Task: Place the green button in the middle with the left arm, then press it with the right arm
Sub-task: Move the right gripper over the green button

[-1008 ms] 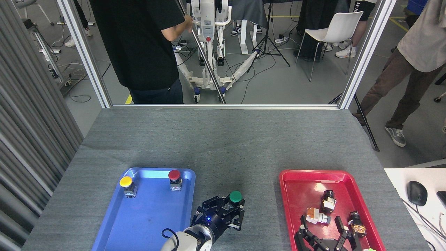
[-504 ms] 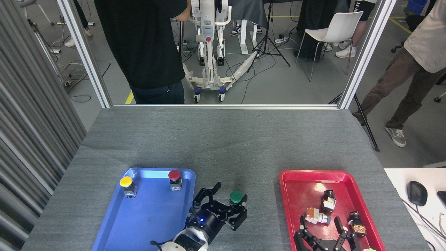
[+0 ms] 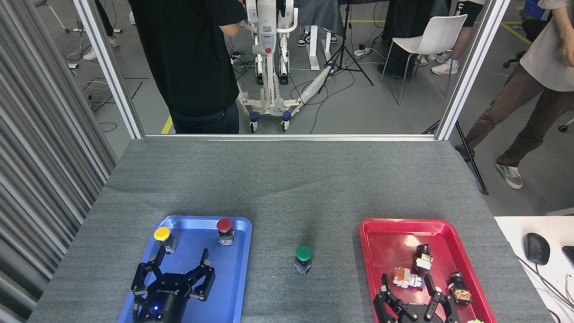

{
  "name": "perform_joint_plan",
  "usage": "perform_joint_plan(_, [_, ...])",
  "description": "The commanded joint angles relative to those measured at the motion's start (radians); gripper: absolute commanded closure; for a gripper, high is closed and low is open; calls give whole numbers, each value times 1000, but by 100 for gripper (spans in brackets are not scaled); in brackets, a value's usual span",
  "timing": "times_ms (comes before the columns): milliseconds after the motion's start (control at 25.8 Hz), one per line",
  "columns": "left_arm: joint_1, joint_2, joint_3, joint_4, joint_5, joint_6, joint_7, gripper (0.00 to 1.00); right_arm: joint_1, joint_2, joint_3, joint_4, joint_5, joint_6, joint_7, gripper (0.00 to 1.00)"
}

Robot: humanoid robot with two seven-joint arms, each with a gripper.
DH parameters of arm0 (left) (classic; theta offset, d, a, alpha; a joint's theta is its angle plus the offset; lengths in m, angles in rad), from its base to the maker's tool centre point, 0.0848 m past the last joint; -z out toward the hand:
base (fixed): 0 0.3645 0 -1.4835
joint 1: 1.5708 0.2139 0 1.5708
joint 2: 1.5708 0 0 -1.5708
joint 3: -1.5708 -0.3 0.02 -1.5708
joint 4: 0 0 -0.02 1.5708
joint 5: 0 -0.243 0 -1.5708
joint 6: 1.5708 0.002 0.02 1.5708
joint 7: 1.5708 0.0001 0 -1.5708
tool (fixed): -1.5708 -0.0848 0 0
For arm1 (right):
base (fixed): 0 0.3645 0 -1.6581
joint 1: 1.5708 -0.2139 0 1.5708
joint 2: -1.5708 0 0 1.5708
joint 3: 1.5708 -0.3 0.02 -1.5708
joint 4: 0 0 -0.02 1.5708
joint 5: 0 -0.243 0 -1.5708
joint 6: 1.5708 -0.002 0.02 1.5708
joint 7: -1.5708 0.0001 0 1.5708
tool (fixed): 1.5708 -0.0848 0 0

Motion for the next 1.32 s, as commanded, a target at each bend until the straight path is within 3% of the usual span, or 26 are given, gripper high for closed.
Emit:
perform_joint_plan(0, [50,3,85,-10,0,-30,-3,0,-18,0,28,6,1,4,4,27])
perform_joint_plan(155, [56,3,119,-14,0,-67,-3,0,-75,-9,108,45,9,31,8,76])
perform_joint_plan(271, [54,5,119,-19,0,-79,-3,0,-121,-9,166,84,11,36,31,100])
perform_joint_plan(620, [56,3,119,-51,1,-87,-12,0,-298,24,355,218,11,103,88,100])
perform_joint_plan(814, [57,3,139,-51,7,-87,-14,0,-359,83,392,342,18,114,88,100])
perform_joint_plan(1280, [60,3,142,-49,9,-87,-14,0,-371,89,398,416,17,143,83,100])
